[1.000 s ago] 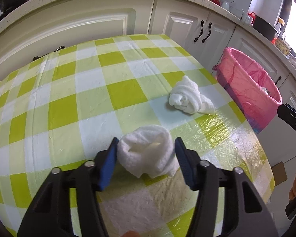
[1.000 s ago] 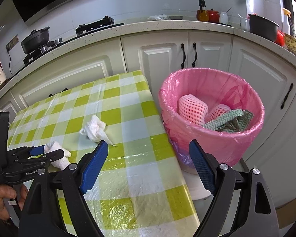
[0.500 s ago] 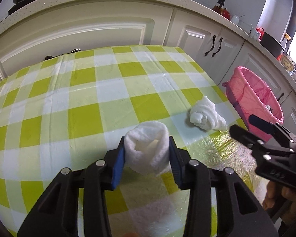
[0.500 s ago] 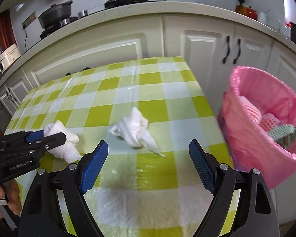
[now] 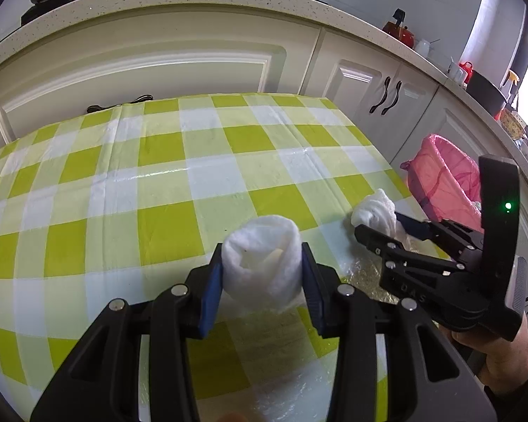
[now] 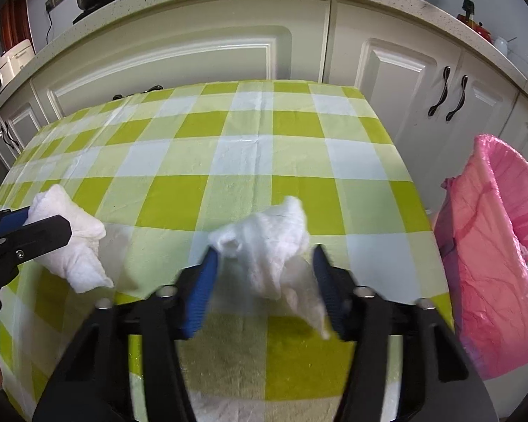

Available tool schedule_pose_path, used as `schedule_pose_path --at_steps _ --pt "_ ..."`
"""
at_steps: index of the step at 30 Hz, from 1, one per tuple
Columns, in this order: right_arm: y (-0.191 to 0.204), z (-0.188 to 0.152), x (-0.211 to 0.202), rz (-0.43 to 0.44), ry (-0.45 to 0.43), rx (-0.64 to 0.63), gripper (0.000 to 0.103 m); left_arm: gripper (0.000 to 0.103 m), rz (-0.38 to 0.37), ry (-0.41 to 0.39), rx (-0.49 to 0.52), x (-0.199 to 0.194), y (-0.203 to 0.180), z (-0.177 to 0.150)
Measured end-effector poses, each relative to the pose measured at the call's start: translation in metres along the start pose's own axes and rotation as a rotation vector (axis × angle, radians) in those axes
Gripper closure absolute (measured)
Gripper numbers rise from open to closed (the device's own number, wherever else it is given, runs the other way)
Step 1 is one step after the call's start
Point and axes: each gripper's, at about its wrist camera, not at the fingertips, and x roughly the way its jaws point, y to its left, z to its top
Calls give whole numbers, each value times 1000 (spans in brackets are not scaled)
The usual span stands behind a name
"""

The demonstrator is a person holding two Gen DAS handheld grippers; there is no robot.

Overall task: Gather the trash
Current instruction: 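Grasp a white tissue with the left tool while the right tool grasps the other tissue, then carry both tissues over the pink bin and open both tools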

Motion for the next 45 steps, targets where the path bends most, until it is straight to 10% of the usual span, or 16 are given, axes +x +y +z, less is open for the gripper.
schedule_pose_path --at_steps 14,45 --pt "-30 10 -52 -5 -112 49 79 66 -19 -40 76 -9 -37 26" --pt "-264 -9 -171 -230 -276 360 78 66 -356 -87 346 29 -313 131"
